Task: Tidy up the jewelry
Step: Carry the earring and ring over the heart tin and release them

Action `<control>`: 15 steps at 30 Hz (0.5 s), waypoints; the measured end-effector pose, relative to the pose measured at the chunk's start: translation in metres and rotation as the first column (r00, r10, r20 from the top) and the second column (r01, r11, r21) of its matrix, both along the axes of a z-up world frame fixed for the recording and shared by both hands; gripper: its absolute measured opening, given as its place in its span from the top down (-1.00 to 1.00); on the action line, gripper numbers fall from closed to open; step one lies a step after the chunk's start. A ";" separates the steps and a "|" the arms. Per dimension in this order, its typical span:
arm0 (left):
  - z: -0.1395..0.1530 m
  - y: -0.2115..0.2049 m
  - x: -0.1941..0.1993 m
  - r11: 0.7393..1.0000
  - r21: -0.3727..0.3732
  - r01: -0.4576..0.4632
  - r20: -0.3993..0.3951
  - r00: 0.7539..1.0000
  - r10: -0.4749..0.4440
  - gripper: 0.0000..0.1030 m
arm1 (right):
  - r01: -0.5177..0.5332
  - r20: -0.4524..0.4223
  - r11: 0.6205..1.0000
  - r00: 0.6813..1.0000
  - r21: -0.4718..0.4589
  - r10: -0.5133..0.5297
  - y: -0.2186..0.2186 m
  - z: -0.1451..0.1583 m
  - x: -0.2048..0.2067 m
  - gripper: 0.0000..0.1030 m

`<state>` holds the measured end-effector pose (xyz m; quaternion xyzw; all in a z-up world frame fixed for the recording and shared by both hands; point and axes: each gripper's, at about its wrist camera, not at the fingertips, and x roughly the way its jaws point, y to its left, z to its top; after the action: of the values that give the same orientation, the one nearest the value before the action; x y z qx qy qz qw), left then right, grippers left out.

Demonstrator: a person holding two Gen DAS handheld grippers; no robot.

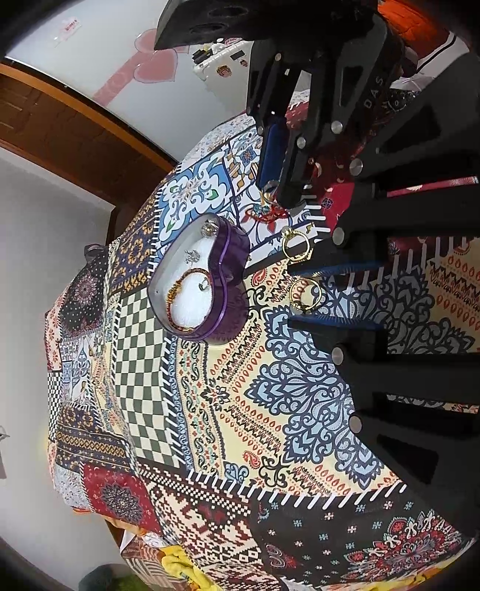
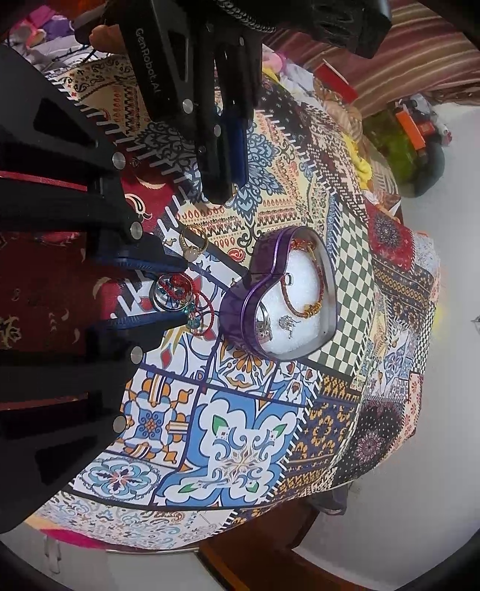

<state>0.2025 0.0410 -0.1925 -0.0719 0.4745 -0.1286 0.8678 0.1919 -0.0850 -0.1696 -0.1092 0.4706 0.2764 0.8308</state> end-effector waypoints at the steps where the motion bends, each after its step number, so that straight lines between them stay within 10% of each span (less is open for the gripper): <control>1: 0.002 0.000 -0.001 1.000 0.000 -0.001 0.005 1.000 0.001 0.63 | 0.004 0.007 1.000 1.000 0.005 -0.004 -0.002 0.003 -0.001 0.63; 15: 0.048 -0.001 -0.009 1.000 -0.001 -0.012 0.111 0.994 0.012 0.63 | 0.052 0.108 0.996 0.992 0.073 -0.060 -0.018 0.049 -0.003 0.62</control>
<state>0.1937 0.0398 -0.1445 -0.0674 0.4252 -0.1272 0.8936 0.1885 -0.1031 -0.1205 -0.0818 0.4168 0.2629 0.8663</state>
